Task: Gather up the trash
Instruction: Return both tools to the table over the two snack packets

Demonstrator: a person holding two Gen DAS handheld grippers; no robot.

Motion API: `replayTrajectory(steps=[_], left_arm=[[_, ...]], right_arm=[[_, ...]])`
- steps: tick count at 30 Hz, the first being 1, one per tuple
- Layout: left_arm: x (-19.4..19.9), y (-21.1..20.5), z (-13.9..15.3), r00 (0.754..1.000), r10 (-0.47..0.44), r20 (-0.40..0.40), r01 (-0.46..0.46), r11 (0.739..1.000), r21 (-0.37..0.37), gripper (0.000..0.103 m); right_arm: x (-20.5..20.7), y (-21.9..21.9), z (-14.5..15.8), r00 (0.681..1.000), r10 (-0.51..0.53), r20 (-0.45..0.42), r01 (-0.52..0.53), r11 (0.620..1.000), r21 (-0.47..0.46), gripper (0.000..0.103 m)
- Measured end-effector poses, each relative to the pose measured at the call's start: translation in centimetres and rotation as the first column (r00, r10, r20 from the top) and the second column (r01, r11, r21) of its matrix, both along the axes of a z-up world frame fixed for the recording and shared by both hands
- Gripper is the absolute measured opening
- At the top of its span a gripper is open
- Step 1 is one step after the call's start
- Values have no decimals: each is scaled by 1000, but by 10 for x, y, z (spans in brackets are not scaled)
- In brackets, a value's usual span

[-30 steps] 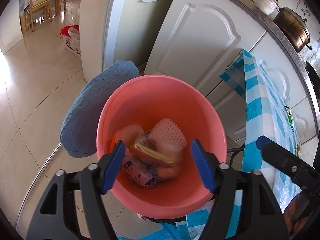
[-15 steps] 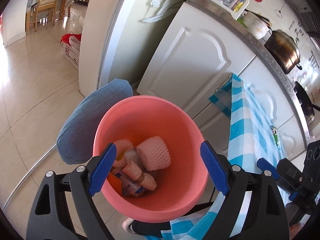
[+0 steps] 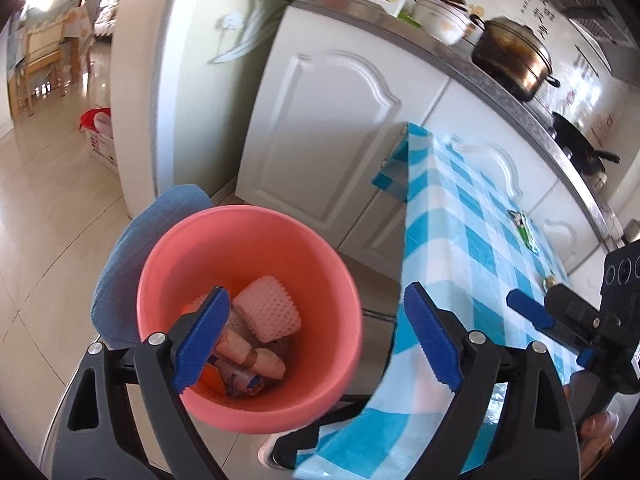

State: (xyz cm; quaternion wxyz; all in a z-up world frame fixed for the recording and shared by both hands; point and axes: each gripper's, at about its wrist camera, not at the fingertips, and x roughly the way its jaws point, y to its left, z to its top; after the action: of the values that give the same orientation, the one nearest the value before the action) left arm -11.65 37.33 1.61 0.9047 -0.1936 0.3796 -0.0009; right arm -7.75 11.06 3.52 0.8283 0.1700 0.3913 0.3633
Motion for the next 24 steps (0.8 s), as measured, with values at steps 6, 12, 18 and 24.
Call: replayTrajectory(steps=[6, 12, 18, 24], left_arm=[[-1, -20, 12, 999, -31, 19, 31, 999, 16, 89], [6, -44, 20, 999, -52, 5, 52, 998, 38, 89], [13, -75, 26, 995, -102, -19, 103, 992, 75, 89], [18, -104, 29, 990, -137, -30, 139, 986, 95, 89]], right_arm=[[-3, -25, 11, 998, -42, 55, 43, 999, -12, 91], [1, -50, 11, 995, -83, 50, 83, 997, 2, 91], [1, -75, 15, 992, -108, 72, 108, 994, 4, 91], [1, -98, 19, 984, -147, 98, 147, 989, 4, 91]])
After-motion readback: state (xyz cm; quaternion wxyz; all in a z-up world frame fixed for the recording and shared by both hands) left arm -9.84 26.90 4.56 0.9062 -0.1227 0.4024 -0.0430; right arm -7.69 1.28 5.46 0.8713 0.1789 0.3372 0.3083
